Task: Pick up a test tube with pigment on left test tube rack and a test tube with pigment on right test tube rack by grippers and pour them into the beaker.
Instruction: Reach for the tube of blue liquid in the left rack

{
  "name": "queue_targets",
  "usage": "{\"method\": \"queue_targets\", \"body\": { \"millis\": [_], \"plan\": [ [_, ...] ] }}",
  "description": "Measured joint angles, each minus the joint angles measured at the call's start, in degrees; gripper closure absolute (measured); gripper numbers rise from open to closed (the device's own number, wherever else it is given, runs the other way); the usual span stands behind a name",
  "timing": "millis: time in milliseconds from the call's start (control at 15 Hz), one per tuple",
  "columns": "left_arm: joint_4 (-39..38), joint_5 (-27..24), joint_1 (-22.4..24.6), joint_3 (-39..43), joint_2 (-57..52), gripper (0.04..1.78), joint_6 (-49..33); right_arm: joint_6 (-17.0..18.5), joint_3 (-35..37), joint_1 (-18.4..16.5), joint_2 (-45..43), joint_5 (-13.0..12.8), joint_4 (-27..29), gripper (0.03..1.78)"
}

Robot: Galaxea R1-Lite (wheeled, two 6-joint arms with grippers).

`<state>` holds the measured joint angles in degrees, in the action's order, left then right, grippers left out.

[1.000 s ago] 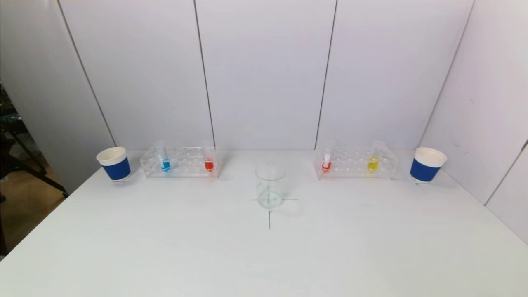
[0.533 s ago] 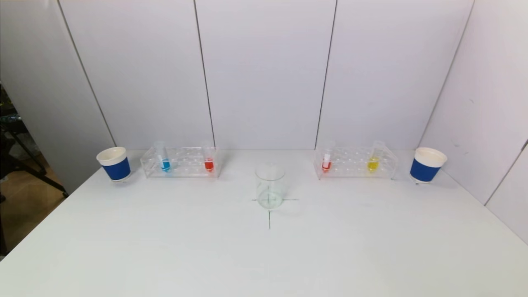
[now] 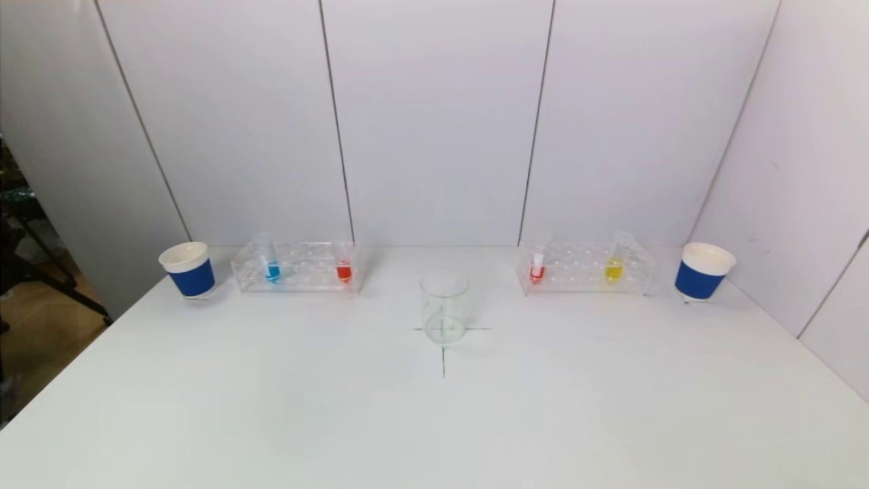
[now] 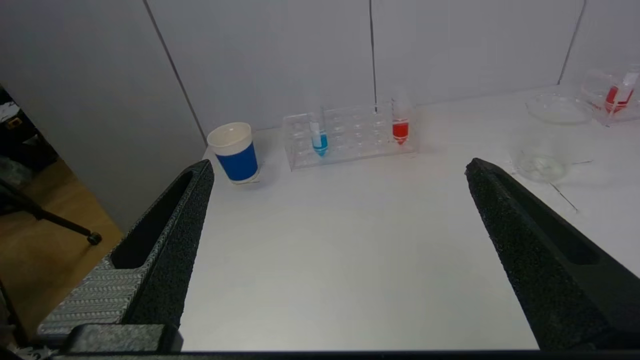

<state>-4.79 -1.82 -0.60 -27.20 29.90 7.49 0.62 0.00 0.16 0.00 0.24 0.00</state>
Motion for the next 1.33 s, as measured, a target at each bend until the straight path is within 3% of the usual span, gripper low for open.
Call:
{"method": "queue_targets", "body": {
  "millis": [333,533,933,1333],
  "plan": [
    [-22.1,-2.7,0.0,-2.1,23.0,0.06,-0.4,0.0,0.0,0.0,0.0,0.0,0.0,0.04],
    [-31.2,-3.7,0.4,-2.2,33.7,0.06,-0.7,0.0,0.0,0.0,0.0,0.0,0.0,0.04],
    [-50.4,-3.8,1.5,-1.5,53.2,0.06,-1.1,0.0,0.0,0.0,0.0,0.0,0.0,0.04],
    [-76.4,-3.8,1.9,1.0,74.8,0.06,-2.4,0.0,0.0,0.0,0.0,0.0,0.0,0.04]
  ]
}}
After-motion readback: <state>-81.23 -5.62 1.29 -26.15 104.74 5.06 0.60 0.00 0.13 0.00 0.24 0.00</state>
